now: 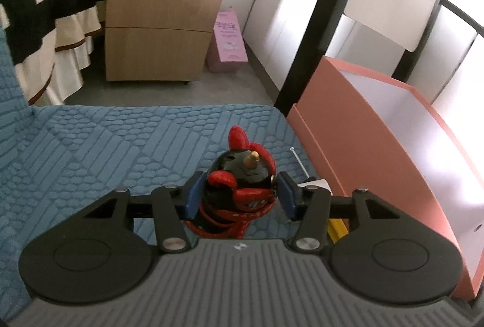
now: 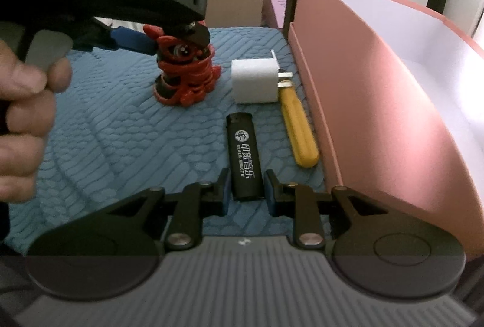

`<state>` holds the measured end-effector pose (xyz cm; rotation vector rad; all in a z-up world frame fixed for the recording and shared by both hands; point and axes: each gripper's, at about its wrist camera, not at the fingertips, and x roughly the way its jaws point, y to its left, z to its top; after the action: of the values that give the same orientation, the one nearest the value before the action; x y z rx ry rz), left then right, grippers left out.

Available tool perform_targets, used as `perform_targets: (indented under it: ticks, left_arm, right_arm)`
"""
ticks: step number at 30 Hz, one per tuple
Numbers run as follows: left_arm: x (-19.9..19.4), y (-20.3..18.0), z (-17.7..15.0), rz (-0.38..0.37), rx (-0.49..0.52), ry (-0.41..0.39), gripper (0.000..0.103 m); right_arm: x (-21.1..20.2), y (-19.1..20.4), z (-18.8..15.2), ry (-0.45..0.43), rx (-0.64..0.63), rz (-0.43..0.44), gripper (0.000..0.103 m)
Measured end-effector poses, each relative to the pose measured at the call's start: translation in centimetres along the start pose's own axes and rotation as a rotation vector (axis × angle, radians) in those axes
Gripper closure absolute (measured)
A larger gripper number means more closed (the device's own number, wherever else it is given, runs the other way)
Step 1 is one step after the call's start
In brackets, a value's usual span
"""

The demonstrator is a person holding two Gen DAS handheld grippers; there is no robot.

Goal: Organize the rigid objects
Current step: 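Grasp the lion figurine with the left gripper while the right grasps the black lighter, then carry the lion figurine and black lighter over the pink box with both grippers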

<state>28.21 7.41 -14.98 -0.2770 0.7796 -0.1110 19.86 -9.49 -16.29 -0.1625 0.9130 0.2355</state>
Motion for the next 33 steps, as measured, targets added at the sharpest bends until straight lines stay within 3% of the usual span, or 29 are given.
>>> perform_targets:
  ticks: [17,27,33]
  left_arm:
    - [-7.6,3.4,-4.3,0.122,-0.26,-0.001,0.048]
    - [-10.5,2.3,-7.0,0.192,-0.251,0.006,0.048]
    - [-12.0,2.1,-9.1,0.2,-0.307,0.008,0.048]
  right_arm:
    - [-1.5,0.3,-0.6,0.021,-0.063,0.161,0.077]
    - [-2.6,-0.6,-0.9,0.048,-0.074,0.191,0.077]
    - [-3.1,-1.1,-1.6,0.059,-0.084,0.191,0.077]
